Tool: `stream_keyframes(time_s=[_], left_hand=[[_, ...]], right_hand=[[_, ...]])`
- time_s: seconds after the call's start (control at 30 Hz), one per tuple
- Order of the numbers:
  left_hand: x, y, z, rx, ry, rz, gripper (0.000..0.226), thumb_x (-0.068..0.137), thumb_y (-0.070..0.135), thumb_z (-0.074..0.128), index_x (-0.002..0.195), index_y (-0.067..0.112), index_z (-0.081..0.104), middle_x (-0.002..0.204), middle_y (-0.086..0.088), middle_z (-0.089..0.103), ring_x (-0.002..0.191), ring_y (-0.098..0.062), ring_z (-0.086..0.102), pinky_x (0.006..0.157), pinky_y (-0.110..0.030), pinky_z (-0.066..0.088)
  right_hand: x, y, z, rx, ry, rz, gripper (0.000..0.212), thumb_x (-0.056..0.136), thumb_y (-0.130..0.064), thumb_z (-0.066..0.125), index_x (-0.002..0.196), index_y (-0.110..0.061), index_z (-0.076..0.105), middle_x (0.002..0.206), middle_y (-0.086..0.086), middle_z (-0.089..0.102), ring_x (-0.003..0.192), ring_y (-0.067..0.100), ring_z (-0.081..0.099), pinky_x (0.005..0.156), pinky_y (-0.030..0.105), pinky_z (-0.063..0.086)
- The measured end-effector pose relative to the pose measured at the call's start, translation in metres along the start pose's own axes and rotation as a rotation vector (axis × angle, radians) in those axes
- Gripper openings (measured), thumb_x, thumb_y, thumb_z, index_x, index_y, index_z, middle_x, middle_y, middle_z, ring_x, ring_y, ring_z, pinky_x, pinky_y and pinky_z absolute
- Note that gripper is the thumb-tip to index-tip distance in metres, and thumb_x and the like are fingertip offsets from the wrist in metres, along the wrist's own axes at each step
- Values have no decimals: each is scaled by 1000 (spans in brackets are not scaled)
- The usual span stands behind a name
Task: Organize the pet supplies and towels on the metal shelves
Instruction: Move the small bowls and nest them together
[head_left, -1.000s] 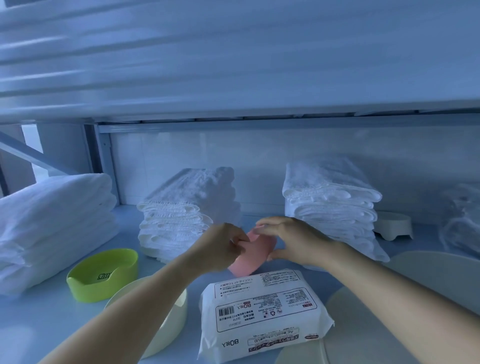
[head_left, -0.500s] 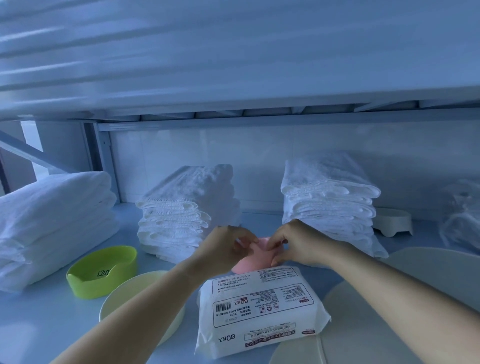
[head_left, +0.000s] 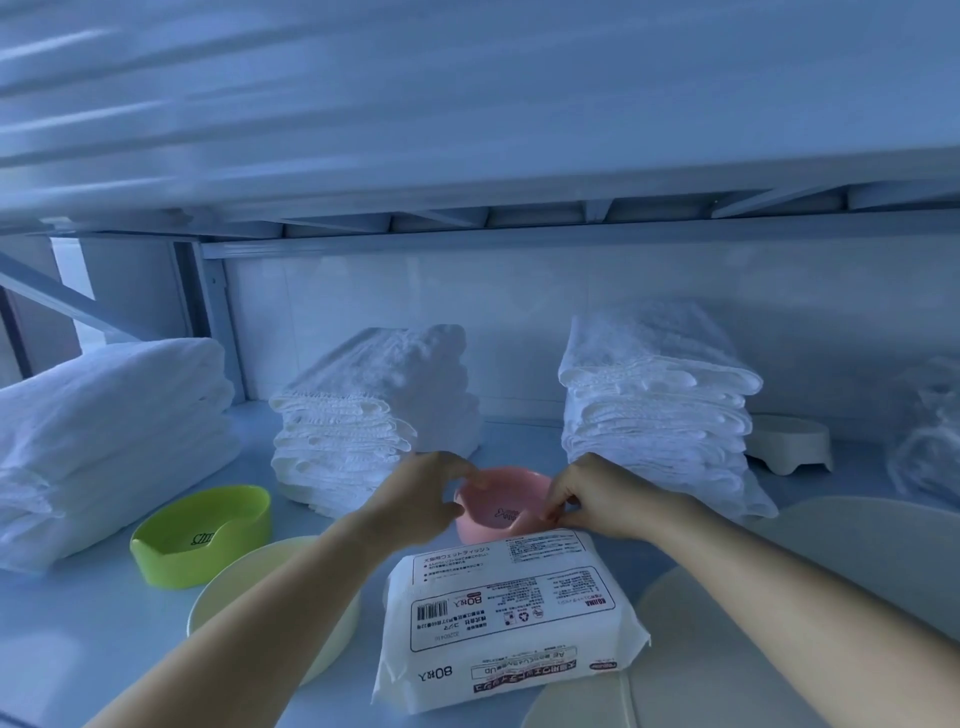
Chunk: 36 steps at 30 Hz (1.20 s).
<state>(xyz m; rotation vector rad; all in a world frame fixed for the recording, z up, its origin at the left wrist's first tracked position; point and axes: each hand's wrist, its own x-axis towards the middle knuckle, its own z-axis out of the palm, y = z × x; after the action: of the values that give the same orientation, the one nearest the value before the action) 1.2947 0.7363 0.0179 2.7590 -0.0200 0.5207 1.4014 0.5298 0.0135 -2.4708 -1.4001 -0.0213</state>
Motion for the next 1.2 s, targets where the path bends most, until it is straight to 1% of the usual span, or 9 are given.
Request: stream_keyframes(time_s=[0.13, 0.23, 0.47, 0.7, 0.83, 0.97, 1.03, 1.13, 1.2], left_hand=[[-3, -1, 5, -25, -68, -14, 21, 80, 16, 72, 100, 21, 71, 86, 15, 63, 85, 0, 58, 65, 3, 34], [-3, 1, 7, -46, -36, -32, 16, 78, 21, 74, 94, 18, 72, 77, 15, 61, 76, -1, 58, 63, 3, 36], [0, 8, 8, -3, 14, -94, 11, 76, 16, 75, 86, 13, 74, 74, 8, 63, 60, 5, 50, 55, -2, 36], [-10, 18, 15, 42, 67, -131, 22, 80, 22, 70, 102, 18, 68, 98, 2, 69, 90, -16, 64, 78, -27, 50], [-32, 23, 4, -84, 146, -131, 28, 82, 25, 69, 110, 26, 66, 106, 11, 62, 95, -5, 60, 81, -17, 44], [-58, 36, 5, -107, 17, -95, 24, 82, 37, 66, 106, 37, 65, 108, 18, 63, 97, 3, 58, 88, -23, 47], [-69, 41, 14, -110, -4, -73, 20, 86, 35, 61, 106, 39, 66, 107, 20, 63, 94, 6, 57, 84, -15, 45], [-78, 43, 23, -141, 117, -65, 20, 89, 29, 58, 106, 32, 69, 106, 21, 64, 92, 14, 54, 78, 0, 35], [-80, 43, 25, -143, 146, -66, 21, 89, 26, 57, 106, 31, 69, 105, 22, 63, 89, 19, 51, 76, 3, 33]], right_hand=[[-1, 2, 2, 65, 25, 26, 20, 83, -14, 66, 99, -23, 74, 99, -9, 72, 81, -6, 61, 74, 11, 44], [-2, -4, -6, 220, 85, 76, 17, 82, -17, 69, 98, -20, 74, 100, -9, 71, 92, 0, 64, 85, 18, 50], [5, -13, -7, 263, 71, 61, 14, 78, -17, 73, 91, -22, 75, 89, -12, 72, 82, -2, 64, 80, 16, 51], [-7, -3, -5, 180, 151, 39, 17, 88, -21, 64, 103, -24, 72, 103, -6, 70, 94, 5, 63, 87, 24, 50], [-27, -8, -10, 226, 115, -56, 18, 85, -25, 66, 101, -32, 72, 98, -12, 70, 92, -1, 62, 84, 23, 52], [-40, -20, -2, 277, 85, -145, 19, 85, -27, 68, 103, -26, 72, 102, -12, 69, 96, 1, 61, 86, 24, 50], [-43, -24, 5, 265, 108, -189, 20, 85, -28, 67, 103, -21, 72, 105, -12, 68, 100, -2, 58, 90, 18, 45], [-48, -24, 12, 299, 183, -201, 20, 85, -27, 68, 102, -17, 73, 104, -11, 69, 100, -8, 56, 88, 6, 39], [-49, -22, 15, 330, 212, -202, 19, 84, -26, 69, 100, -17, 73, 102, -12, 69, 98, -8, 58, 87, 8, 41]])
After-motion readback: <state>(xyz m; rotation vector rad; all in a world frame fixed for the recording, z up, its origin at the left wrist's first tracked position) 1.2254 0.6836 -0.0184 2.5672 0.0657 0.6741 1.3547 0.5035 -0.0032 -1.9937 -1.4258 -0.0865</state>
